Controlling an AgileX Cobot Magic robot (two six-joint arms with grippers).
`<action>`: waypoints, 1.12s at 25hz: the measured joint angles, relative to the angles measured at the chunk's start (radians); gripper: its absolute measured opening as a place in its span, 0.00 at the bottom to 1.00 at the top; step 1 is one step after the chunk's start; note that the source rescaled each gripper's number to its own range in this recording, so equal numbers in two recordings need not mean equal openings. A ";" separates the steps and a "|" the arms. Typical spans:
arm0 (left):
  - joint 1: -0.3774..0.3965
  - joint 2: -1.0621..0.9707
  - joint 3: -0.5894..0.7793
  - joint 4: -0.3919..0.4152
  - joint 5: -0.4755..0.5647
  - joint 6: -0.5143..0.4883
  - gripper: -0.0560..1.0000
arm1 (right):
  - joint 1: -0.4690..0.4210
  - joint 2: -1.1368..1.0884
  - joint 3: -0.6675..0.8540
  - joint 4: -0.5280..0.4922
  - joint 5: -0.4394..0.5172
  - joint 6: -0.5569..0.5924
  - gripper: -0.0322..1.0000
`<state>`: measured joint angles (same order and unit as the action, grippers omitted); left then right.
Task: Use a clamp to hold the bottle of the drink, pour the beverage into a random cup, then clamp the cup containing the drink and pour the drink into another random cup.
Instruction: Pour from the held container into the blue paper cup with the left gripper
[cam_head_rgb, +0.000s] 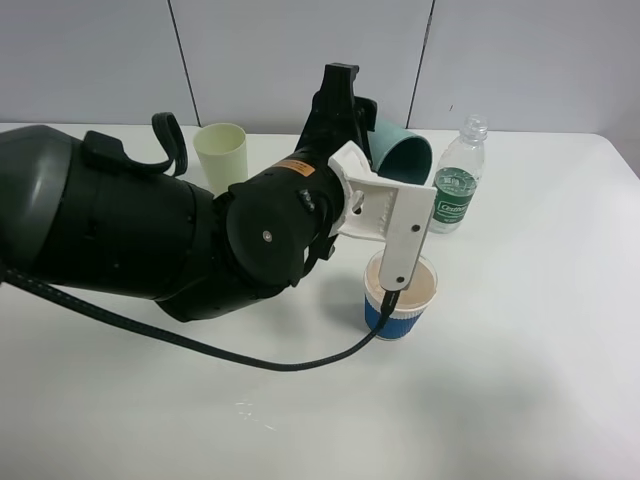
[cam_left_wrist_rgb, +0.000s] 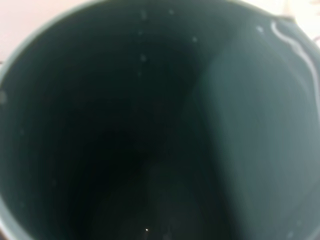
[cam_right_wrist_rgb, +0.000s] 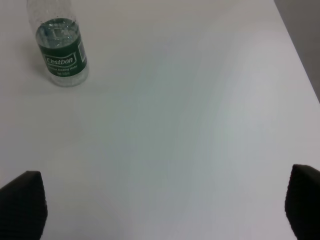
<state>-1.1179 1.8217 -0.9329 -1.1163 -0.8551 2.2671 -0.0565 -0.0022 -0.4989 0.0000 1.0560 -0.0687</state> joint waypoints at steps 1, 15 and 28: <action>0.000 0.000 0.000 0.006 -0.002 0.001 0.07 | 0.000 0.000 0.000 0.000 0.000 0.000 1.00; 0.000 0.000 0.000 0.068 -0.054 0.006 0.07 | 0.000 0.000 0.000 0.000 0.000 0.000 1.00; 0.000 0.000 0.000 0.132 -0.086 0.062 0.07 | 0.000 0.000 0.000 0.000 0.000 0.000 1.00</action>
<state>-1.1179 1.8217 -0.9329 -0.9844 -0.9415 2.3291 -0.0565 -0.0022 -0.4989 0.0000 1.0560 -0.0687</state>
